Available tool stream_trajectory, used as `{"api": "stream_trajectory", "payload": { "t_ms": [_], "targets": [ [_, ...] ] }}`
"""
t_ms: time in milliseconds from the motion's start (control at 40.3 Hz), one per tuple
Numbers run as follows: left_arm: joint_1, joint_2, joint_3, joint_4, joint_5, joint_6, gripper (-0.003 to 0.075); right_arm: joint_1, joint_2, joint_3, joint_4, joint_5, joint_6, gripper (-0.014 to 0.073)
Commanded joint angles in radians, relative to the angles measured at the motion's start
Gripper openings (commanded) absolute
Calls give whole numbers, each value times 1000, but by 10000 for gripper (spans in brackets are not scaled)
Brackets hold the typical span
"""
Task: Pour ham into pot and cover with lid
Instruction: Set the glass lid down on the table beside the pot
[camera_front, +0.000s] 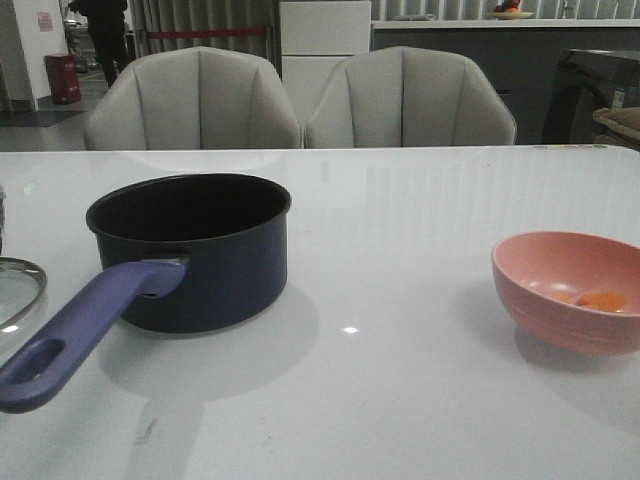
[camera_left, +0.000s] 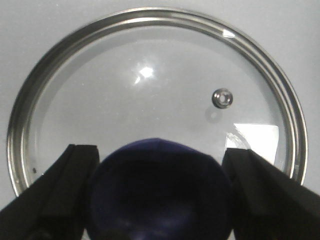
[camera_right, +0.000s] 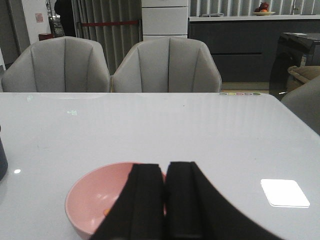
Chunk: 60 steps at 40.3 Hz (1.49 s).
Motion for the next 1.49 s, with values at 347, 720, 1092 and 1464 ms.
{"api": "stream_trajectory", "payload": {
  "t_ms": [347, 720, 1092, 1464],
  "targets": [
    [-7, -43, -26, -19, 14, 24, 517, -4, -19, 10, -11, -78, -1, 159],
    [-7, -43, -32, -19, 40, 24, 651, -4, -19, 10, -11, -78, -1, 159],
    [-5, -189, -71, -18, 71, 24, 650, -4, -19, 10, -11, -78, -1, 159],
    [-22, -529, 70, -70, -56, 24, 649, -4, -19, 10, -11, -78, -1, 159]
  ]
}}
